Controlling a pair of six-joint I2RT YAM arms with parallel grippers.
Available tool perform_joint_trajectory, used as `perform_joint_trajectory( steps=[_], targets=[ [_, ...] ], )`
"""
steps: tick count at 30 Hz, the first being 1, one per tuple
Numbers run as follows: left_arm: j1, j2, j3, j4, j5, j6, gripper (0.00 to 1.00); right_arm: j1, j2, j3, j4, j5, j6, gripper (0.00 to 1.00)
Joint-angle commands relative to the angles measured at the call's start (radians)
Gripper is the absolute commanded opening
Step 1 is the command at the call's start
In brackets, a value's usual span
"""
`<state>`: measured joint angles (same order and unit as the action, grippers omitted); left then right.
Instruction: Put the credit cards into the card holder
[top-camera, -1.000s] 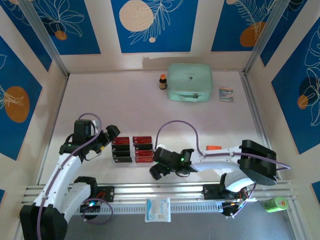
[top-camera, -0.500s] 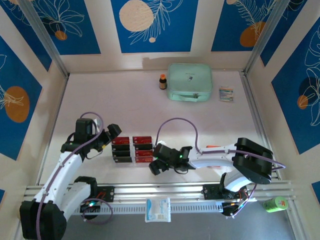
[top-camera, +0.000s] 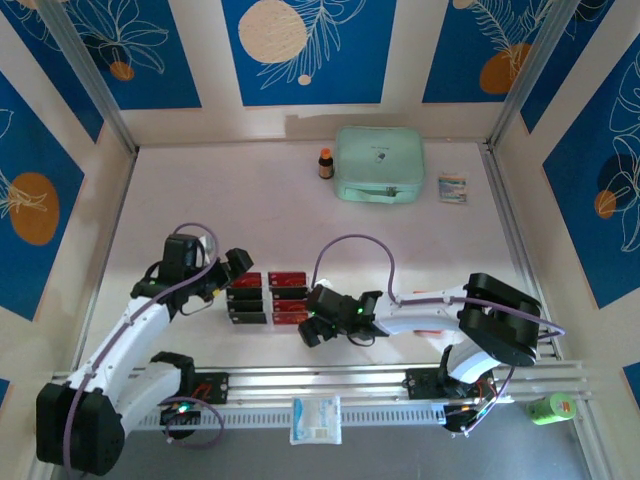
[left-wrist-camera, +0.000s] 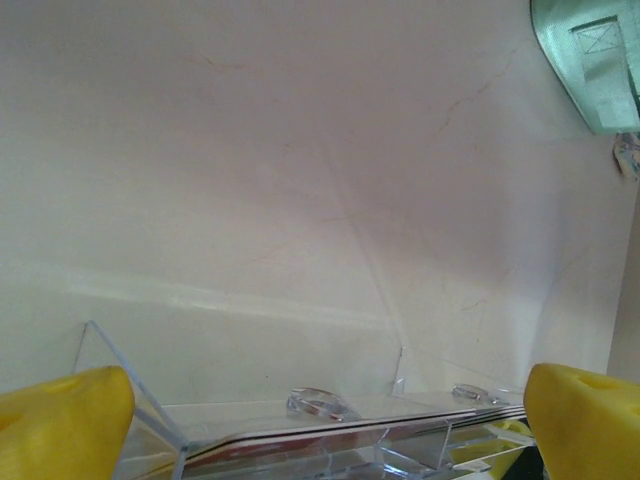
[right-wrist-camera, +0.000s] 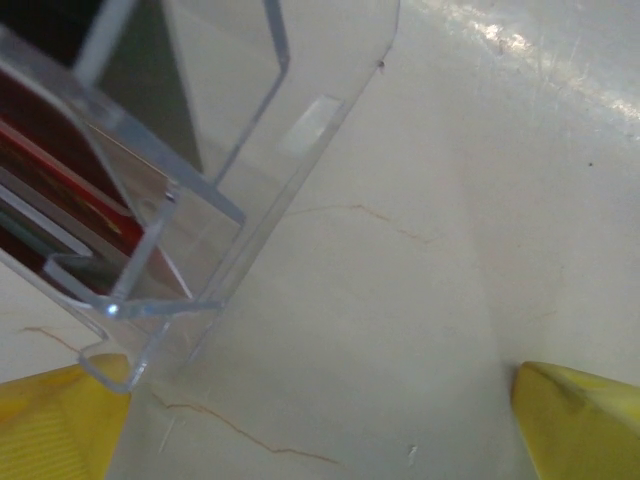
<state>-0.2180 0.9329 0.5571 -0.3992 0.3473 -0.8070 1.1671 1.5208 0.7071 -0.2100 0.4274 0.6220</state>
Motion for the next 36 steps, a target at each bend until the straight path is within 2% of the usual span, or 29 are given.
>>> perform_joint_trajectory(
  steps=[1, 16, 31, 36],
  targets=[
    [-0.031, 0.026, 0.019, 0.029, -0.023, -0.014, 1.00, -0.026, 0.009, 0.004, 0.025, 0.036, 0.014, 0.99],
    [-0.121, 0.202, 0.081, 0.161, -0.083, -0.032, 1.00, -0.195, 0.010, -0.038, 0.061, 0.033, -0.036, 0.99],
    [-0.184, 0.449, 0.172, 0.346, -0.126, -0.061, 1.00, -0.478, 0.033, -0.006, 0.073, -0.029, -0.145, 1.00],
    [-0.198, 0.540, 0.238, 0.383, -0.134, -0.068, 1.00, -0.545, 0.047, 0.006, 0.079, -0.050, -0.157, 1.00]
  ],
)
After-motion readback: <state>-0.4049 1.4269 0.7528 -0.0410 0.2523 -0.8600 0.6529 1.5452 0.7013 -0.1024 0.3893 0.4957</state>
